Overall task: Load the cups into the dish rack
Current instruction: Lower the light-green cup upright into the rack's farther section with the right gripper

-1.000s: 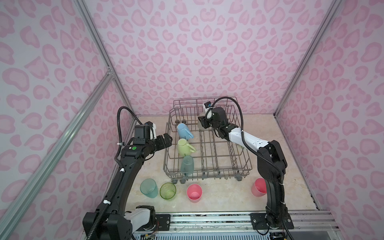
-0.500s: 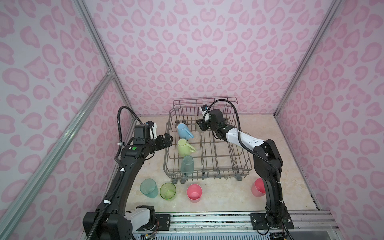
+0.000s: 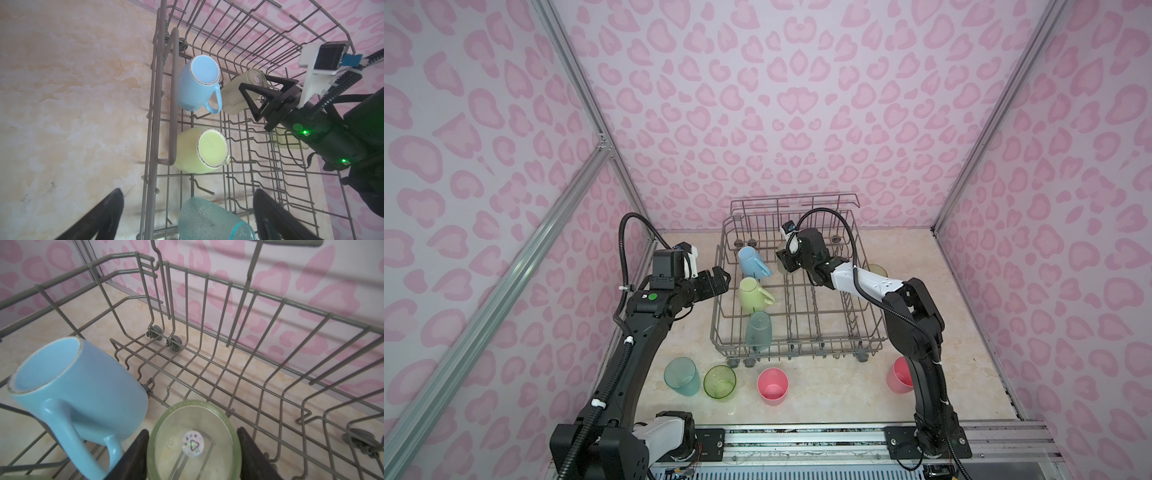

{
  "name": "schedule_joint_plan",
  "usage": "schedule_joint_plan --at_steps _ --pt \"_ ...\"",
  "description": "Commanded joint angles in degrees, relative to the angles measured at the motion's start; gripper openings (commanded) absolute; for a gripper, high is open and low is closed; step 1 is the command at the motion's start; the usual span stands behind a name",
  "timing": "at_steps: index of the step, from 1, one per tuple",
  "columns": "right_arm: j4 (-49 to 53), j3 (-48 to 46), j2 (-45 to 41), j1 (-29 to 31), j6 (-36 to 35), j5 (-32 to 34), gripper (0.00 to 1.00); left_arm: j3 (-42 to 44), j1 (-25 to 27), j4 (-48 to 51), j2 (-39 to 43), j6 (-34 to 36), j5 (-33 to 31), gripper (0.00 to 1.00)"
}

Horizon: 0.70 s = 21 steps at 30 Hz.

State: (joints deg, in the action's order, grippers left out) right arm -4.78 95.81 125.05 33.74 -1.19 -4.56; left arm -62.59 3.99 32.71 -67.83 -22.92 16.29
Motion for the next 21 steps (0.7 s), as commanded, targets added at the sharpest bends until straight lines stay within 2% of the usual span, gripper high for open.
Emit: schedule_joint_plan --at_steps 1,4,13,21 --pt "-1.02 -1.12 0.73 -0.07 -0.4 1.26 0.53 0.27 -0.13 -1.68 0.03 0.42 0.37 0.99" --pt "-1.38 -1.92 0.38 -0.05 -0.39 1.22 0.59 0.27 -0.23 -1.68 -0.02 0.42 0.32 0.99" --pt "-1.63 -2.77 -2.37 0.04 -0.32 0.45 0.86 0.27 -0.87 -1.66 -0.37 0.16 0.28 0.98" --pt "-0.53 -3.72 -8.71 0.17 2.01 -0.88 0.91 0.31 -1.16 -1.19 -1.33 -0.02 -1.71 0.97"
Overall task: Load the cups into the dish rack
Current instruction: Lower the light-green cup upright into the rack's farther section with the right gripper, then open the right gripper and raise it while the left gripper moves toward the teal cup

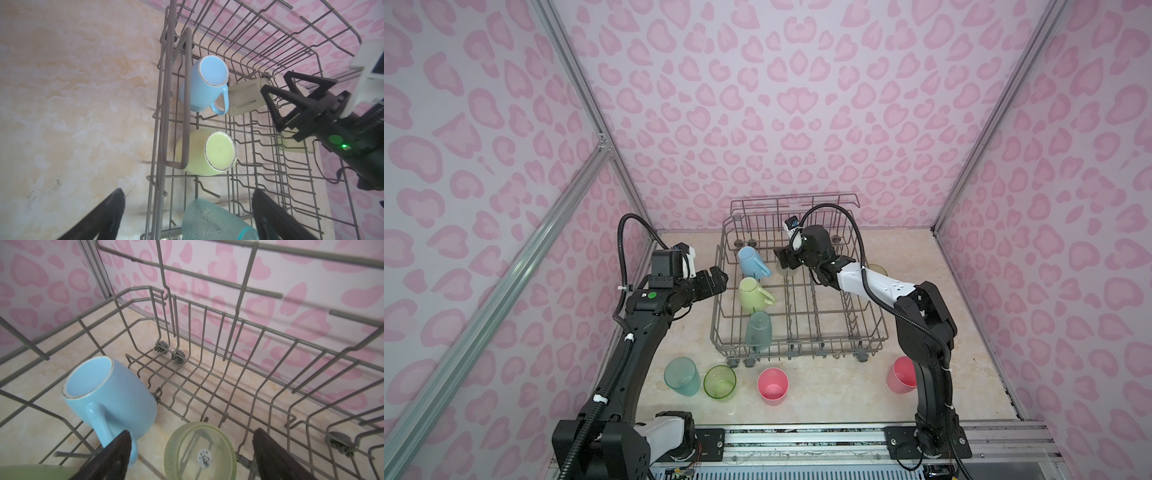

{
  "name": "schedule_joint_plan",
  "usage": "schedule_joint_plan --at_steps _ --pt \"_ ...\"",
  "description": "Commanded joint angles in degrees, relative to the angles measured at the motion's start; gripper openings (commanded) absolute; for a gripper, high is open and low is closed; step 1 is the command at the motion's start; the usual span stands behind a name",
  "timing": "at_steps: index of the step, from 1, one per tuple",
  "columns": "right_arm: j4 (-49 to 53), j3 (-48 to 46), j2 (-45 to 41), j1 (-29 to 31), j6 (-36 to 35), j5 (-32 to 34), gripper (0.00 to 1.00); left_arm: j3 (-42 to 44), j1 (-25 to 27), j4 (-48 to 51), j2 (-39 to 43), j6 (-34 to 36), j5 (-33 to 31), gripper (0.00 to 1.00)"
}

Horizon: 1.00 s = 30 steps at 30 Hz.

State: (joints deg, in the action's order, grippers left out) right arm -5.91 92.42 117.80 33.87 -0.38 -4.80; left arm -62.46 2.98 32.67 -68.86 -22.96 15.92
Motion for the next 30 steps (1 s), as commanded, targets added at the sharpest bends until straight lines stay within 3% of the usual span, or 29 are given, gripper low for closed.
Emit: schedule_joint_plan --at_steps 1,10,20,25,30 --pt "1.13 -0.69 -2.66 0.05 1.54 0.1 0.91 0.14 -0.13 -0.99 -0.47 -0.07 -1.95 0.97" --pt "10.15 -6.62 -15.16 -0.06 6.7 4.82 0.87 0.7 -0.09 2.48 -1.58 -4.19 -7.56 0.98" --pt "18.25 -15.68 -25.35 -0.39 7.33 4.14 0.82 1.89 -0.16 15.97 2.76 -13.77 -15.96 0.97" --pt "15.28 -24.67 -34.5 0.1 9.85 5.82 0.82 -0.71 -0.13 22.68 4.65 -14.29 -20.22 0.95" --pt "20.44 -28.05 -42.29 1.53 10.79 8.12 0.82 -3.99 -0.08 29.47 7.6 -16.64 -23.39 0.93"
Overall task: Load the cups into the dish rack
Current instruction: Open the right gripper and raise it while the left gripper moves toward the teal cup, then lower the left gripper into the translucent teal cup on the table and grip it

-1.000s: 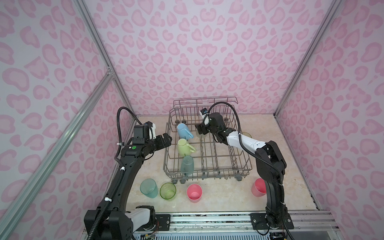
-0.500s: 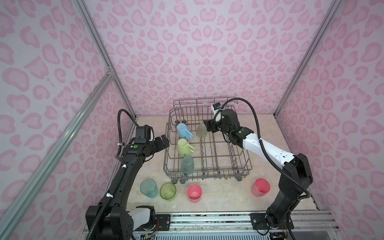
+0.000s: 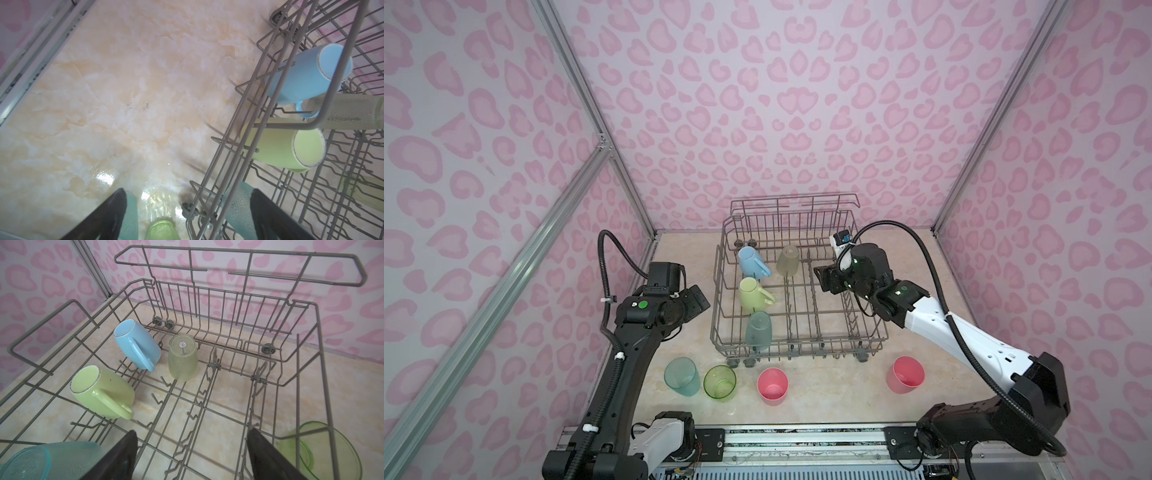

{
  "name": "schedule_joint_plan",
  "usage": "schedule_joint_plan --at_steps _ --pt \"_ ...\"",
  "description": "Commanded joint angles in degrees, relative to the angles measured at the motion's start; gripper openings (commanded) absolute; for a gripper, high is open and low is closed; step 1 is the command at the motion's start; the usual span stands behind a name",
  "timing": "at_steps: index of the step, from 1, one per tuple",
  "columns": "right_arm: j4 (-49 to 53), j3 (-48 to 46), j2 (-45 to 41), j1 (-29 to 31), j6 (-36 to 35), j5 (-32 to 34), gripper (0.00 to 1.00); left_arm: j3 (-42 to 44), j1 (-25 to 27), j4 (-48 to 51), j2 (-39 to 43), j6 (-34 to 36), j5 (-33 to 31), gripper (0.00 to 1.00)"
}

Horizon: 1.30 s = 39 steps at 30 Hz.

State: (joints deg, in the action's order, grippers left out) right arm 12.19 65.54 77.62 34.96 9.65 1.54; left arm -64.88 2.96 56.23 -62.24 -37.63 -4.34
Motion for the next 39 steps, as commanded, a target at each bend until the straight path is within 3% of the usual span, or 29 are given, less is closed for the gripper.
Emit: schedule_joint_plan --at_steps 1,9,16,26,29,32,39 --pt "3.22 -1.58 -3.07 0.5 0.49 2.14 0.82 -1.81 -0.1 6.74 1.26 -2.59 -3.1 0.92" --pt "7.3 -3.85 -5.58 -0.13 -2.28 4.8 0.84 2.13 -0.07 13.46 1.96 -11.89 -1.82 0.84" --pt "6.93 -4.39 -4.45 -0.02 -0.72 3.4 0.82 9.1 -0.13 11.93 6.92 -20.97 0.59 0.76" --pt "5.49 -5.91 -6.32 1.12 -0.9 3.93 0.82 10.93 -0.11 9.02 2.1 -23.3 0.91 0.69" --pt "5.57 -5.84 -6.65 1.28 -1.02 4.75 0.82 12.61 -0.08 7.31 0.99 -24.19 1.3 0.62" --pt "5.07 -6.16 -6.78 1.31 -0.86 4.72 0.82 14.44 -0.08 5.45 -0.06 -24.77 1.75 0.47" --pt "5.47 -5.95 -6.26 1.43 -0.93 4.6 0.82 16.29 0.01 3.33 -2.19 -25.13 1.49 0.32"
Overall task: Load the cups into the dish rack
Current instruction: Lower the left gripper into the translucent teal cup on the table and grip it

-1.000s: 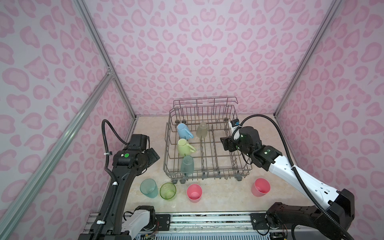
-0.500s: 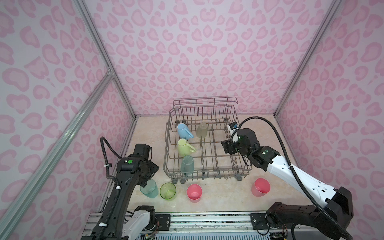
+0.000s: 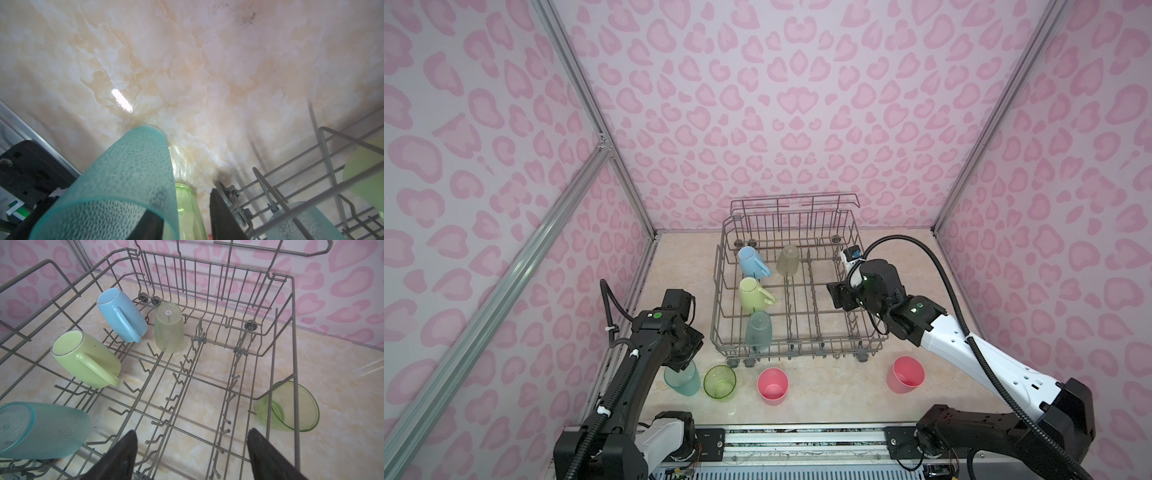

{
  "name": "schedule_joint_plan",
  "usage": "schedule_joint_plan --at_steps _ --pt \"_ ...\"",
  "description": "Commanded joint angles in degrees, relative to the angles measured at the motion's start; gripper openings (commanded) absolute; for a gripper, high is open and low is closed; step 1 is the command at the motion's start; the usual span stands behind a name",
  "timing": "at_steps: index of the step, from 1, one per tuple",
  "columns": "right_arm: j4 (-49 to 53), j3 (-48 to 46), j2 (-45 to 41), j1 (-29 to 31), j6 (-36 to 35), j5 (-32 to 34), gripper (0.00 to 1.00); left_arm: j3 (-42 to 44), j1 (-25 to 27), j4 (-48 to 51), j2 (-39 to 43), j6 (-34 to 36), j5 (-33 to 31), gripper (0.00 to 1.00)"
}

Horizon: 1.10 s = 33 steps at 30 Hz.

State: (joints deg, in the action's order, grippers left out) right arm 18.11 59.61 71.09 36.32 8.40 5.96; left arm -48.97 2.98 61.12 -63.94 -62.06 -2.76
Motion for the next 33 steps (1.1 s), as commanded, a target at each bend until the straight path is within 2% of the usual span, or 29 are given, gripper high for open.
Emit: schedule_joint_plan --at_steps 1,15,24,33 --pt "-0.53 -0.02 0.28 0.07 0.37 0.16 0.82 0.57 -0.07 -1.83 -0.56 -0.64 -0.02 0.32" --pt "-1.17 -0.04 1.11 0.25 0.13 0.28 0.82 -0.68 -0.08 -0.53 -0.42 0.18 -1.41 0.14" --pt "-0.99 -0.07 1.02 0.28 0.25 -0.48 0.82 -4.78 -0.15 1.87 1.75 2.17 -5.45 0.12" --pt "-0.67 0.01 1.46 0.26 0.27 -0.26 0.83 -14.05 -0.16 -1.06 2.3 8.41 -4.4 0.13"
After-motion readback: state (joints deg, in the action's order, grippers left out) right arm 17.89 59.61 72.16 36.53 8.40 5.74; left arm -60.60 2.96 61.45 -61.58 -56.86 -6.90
